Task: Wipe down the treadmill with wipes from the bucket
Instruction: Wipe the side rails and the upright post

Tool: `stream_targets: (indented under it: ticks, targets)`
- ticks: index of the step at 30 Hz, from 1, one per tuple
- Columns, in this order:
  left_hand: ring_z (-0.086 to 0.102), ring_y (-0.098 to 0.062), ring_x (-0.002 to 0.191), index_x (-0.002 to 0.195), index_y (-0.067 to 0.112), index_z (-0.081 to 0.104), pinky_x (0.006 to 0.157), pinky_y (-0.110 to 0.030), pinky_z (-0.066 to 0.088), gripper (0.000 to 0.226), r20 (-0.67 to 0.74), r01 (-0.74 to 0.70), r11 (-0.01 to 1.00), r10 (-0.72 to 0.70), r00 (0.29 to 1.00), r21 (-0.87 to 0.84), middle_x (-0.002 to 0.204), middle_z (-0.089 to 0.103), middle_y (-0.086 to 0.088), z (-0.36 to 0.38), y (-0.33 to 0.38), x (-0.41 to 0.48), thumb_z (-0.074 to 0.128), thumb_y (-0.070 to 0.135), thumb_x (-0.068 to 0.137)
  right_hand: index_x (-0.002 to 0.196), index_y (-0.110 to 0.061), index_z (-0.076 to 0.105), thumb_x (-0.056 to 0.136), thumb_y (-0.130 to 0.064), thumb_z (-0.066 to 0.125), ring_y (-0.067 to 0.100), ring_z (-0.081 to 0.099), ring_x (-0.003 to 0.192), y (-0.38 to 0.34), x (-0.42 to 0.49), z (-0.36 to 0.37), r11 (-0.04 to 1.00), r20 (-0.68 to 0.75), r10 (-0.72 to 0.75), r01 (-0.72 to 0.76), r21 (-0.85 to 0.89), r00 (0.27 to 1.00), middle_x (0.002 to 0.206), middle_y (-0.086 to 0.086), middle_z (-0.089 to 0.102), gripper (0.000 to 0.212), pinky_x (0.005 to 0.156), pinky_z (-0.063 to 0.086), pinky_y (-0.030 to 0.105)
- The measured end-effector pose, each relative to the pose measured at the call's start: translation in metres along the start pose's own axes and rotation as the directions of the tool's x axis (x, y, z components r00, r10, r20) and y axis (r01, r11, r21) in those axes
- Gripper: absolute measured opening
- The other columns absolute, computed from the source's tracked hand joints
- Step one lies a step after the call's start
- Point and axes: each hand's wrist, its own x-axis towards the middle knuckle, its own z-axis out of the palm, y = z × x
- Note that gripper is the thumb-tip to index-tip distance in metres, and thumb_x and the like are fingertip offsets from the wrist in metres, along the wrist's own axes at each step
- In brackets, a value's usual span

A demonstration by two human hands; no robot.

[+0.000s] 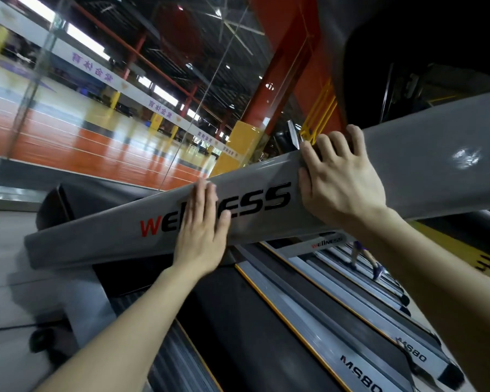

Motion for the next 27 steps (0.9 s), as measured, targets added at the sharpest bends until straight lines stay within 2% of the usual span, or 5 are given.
stream_targets:
  ticks: [3,9,15,21,27]
  targets:
    - [-0.03,-0.013,0.16,0.167,0.021,-0.022,0.134,-0.051,0.001,0.08,0.016,0.026,1.0,-0.026,1.0,-0.005,0.168,-0.042,0.009,0.001,0.02,0.003,0.009,0.067,0.109,0.141,-0.004,0.049,0.108,-0.04,0.016,0.043,0.05,0.119,-0.002,0.001,-0.002,1.0,-0.003,-0.01,0.01,-0.011,1.0,0.126,0.022,0.057,0.059,0.123,0.018,0.062]
    - [-0.018,-0.023,0.164,0.169,0.009,-0.013,0.135,-0.051,0.006,0.085,0.019,-0.46,0.886,0.46,0.888,0.06,0.176,-0.025,-0.006,0.005,0.081,-0.013,0.037,0.038,0.107,0.145,-0.005,0.047,0.108,-0.042,0.019,0.045,0.05,0.123,-0.002,0.002,0.002,1.0,0.002,-0.014,0.014,-0.002,1.0,0.132,0.024,0.058,0.06,0.123,0.018,0.064]
    - [-0.029,-0.013,0.16,0.167,0.022,-0.023,0.134,-0.054,0.003,0.08,-0.007,0.11,0.991,-0.111,0.994,-0.075,0.17,-0.04,0.006,0.018,0.015,-0.029,0.006,0.067,0.108,0.138,-0.004,0.049,0.107,-0.041,0.02,0.045,0.049,0.119,-0.004,0.002,-0.001,1.0,0.016,-0.006,0.006,-0.028,1.0,0.127,0.025,0.057,0.056,0.12,0.021,0.064]
    - [-0.013,-0.03,0.165,0.17,0.005,-0.002,0.134,-0.054,0.008,0.076,-0.027,-0.446,0.894,0.445,0.895,-0.04,0.178,-0.017,-0.012,0.026,0.099,-0.046,0.035,0.04,0.114,0.139,-0.004,0.048,0.107,-0.042,0.022,0.046,0.049,0.12,-0.004,0.002,-0.003,1.0,0.029,-0.018,0.018,-0.012,0.999,0.129,0.027,0.057,0.056,0.12,0.021,0.064]
    - [-0.031,-0.016,0.16,0.165,0.021,-0.028,0.134,-0.054,0.003,0.076,-0.007,0.119,0.993,-0.119,0.993,-0.017,0.169,-0.041,0.002,0.027,-0.006,-0.055,0.008,0.061,0.11,0.135,-0.005,0.049,0.107,-0.041,0.019,0.046,0.049,0.117,-0.004,0.002,-0.002,1.0,0.009,-0.006,0.006,-0.009,1.0,0.127,0.025,0.057,0.055,0.12,0.021,0.064]
